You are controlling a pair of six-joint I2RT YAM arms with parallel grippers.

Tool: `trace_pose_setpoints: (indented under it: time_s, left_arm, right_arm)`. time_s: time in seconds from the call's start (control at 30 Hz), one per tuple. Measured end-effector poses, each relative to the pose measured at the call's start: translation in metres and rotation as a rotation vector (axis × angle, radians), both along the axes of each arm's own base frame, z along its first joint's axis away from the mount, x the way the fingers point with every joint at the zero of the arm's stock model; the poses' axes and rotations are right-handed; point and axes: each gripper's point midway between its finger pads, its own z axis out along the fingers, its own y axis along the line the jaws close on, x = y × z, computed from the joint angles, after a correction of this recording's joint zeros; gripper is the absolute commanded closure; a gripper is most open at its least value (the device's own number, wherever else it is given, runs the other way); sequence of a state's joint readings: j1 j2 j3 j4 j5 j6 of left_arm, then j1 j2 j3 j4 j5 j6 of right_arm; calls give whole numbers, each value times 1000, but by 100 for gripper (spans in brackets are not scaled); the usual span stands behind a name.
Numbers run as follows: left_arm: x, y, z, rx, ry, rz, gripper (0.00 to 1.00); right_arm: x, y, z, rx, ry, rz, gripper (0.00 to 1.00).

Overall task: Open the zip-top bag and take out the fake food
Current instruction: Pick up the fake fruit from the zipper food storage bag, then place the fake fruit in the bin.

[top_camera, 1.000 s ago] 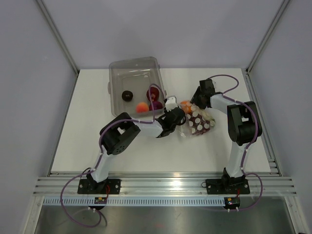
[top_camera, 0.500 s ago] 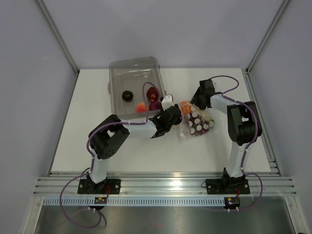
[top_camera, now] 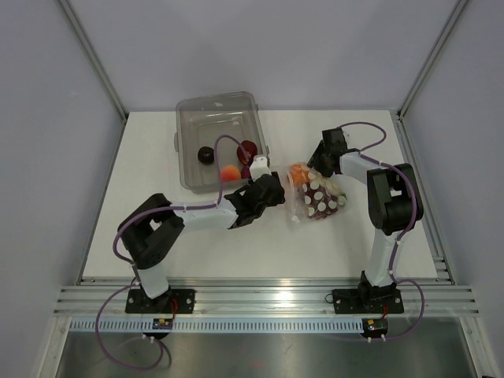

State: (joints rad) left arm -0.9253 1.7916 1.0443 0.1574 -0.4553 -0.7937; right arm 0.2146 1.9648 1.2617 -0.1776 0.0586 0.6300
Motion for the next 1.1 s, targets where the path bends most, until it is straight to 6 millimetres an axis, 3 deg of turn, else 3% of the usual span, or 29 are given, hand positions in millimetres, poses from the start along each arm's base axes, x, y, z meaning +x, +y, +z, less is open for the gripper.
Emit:
trace_pose_setpoints:
  time_s: [0.27, 0.47, 0.73, 1.1]
  left_arm:
    - [-6, 26, 38, -63, -25, -2, 58]
    - [21, 69, 65, -101, -44, 72, 58]
    - [65, 140, 62, -101, -24, 244, 58]
    - [95, 199, 60, -83, -7, 393, 58]
  right_arm:
    - [0, 0, 0, 2, 0, -3, 49]
    - [0, 0, 0, 2, 0, -3, 49]
    - [0, 0, 0, 3, 0, -3, 49]
    - [0, 0, 0, 4, 1, -5, 49]
